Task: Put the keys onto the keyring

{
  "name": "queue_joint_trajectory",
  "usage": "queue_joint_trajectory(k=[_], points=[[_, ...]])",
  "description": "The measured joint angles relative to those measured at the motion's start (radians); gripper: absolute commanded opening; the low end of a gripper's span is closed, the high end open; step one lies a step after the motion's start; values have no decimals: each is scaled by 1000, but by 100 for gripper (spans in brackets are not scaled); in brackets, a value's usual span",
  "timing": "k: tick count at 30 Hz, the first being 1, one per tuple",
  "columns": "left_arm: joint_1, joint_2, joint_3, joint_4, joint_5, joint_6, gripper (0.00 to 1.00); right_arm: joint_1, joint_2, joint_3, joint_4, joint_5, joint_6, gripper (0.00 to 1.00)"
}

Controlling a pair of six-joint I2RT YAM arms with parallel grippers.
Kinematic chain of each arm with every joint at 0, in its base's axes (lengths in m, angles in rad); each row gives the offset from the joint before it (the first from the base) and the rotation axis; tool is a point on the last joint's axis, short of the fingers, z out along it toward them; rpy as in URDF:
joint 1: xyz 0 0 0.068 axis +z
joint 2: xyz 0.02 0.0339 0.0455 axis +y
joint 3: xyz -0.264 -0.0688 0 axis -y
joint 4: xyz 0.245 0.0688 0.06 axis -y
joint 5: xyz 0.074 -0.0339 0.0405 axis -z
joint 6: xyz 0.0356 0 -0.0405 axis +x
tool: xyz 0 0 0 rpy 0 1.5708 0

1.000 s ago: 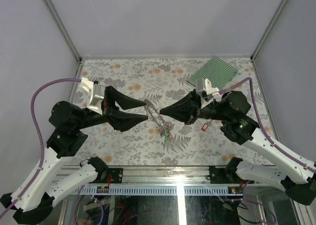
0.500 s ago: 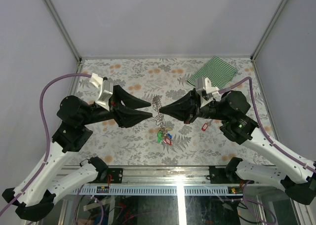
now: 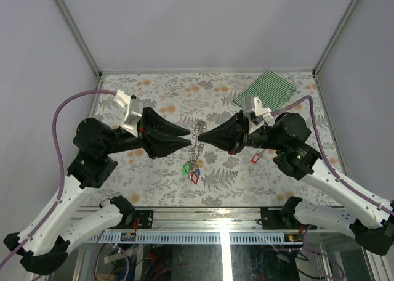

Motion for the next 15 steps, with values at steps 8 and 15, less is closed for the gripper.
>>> queue_joint_trajectory(k=[8,15], points=[[0,11,-3,5,4,-7,28,0,11,0,25,-2,16,0],[-1,15,-12,5,4,-8,19,0,13,0,48,-3,29,0]])
